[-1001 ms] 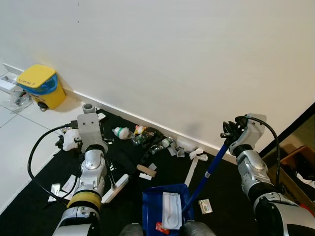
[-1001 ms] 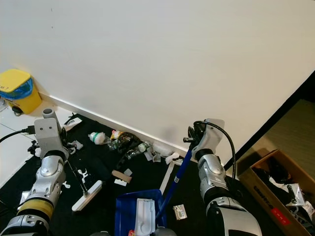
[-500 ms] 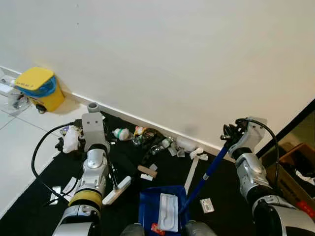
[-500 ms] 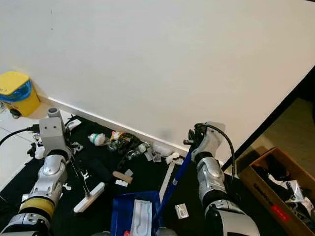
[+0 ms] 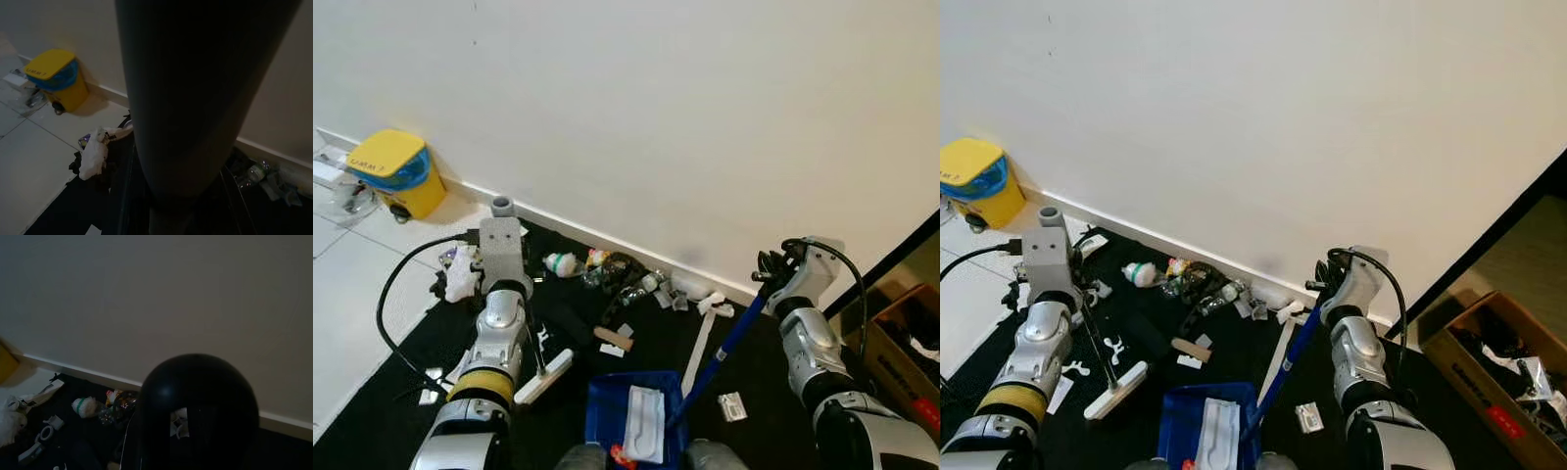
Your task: Sweep floor
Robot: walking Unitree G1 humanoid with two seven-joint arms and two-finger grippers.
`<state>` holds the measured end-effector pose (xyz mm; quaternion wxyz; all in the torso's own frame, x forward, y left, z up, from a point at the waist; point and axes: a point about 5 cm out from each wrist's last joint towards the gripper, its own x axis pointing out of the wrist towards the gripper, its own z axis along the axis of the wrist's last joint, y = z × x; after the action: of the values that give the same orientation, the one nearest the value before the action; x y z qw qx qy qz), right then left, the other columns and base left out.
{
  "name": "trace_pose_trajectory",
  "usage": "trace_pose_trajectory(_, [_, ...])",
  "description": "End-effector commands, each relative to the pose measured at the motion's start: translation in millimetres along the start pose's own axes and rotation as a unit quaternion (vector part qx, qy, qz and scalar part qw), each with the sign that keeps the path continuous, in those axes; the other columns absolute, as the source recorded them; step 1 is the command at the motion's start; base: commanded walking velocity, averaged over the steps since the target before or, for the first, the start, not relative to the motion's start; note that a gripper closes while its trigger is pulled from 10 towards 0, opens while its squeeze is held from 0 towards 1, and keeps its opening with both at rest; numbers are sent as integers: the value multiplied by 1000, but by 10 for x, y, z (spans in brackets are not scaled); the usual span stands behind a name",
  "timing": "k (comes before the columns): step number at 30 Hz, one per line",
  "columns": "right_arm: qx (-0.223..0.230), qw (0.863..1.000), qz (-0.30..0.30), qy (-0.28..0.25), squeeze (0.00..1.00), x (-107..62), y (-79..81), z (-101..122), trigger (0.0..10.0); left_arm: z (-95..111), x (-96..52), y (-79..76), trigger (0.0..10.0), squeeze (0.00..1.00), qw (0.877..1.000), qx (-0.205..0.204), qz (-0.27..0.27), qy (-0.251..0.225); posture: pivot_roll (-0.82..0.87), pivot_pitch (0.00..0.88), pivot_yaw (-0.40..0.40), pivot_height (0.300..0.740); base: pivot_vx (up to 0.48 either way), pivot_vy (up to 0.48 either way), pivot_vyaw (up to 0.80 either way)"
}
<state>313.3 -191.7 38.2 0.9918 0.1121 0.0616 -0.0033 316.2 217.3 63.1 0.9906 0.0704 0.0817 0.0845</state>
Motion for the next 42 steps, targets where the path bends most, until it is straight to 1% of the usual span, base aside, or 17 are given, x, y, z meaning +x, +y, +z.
trace_pose_trajectory(1, [15, 1000, -14, -6, 0, -17, -30, -5, 10000, 82, 44, 28, 10000, 0, 1000, 18, -6, -11, 79, 34, 2, 740, 0, 0, 0])
trace_pose_trajectory(9, [14, 1000, -16, -4, 0, -34, -55, -17, 10000, 28, 12, 42, 10000, 0, 1000, 20, -8, -6, 78, 38, -4, 740, 0, 0, 0])
trace_pose_trajectory(16, [12, 1000, -20, -4, 0, -10, -78, 18, 10000, -33, -11, 22, 10000, 0, 1000, 14, -7, 7, 71, 37, -15, 740, 0, 0, 0])
trace_pose_trajectory(24, [10, 1000, -20, -9, 0, 9, -86, 58, 10000, -49, -6, -26, 10000, 0, 1000, 10, -11, 13, 58, 35, -9, 740, 0, 0, 0])
trace_pose_trajectory(33, [9, 1000, -27, -11, 0, -19, -141, 50, 10000, -66, -7, -12, 10000, 0, 1000, 11, -11, 20, 52, 41, 1, 740, 0, 0, 0])
trace_pose_trajectory(42, [9, 1000, -26, -10, 0, -18, -132, 46, 10000, -103, -39, -32, 10000, 0, 1000, 11, -14, 22, 51, 42, -2, 740, 0, 0, 0])
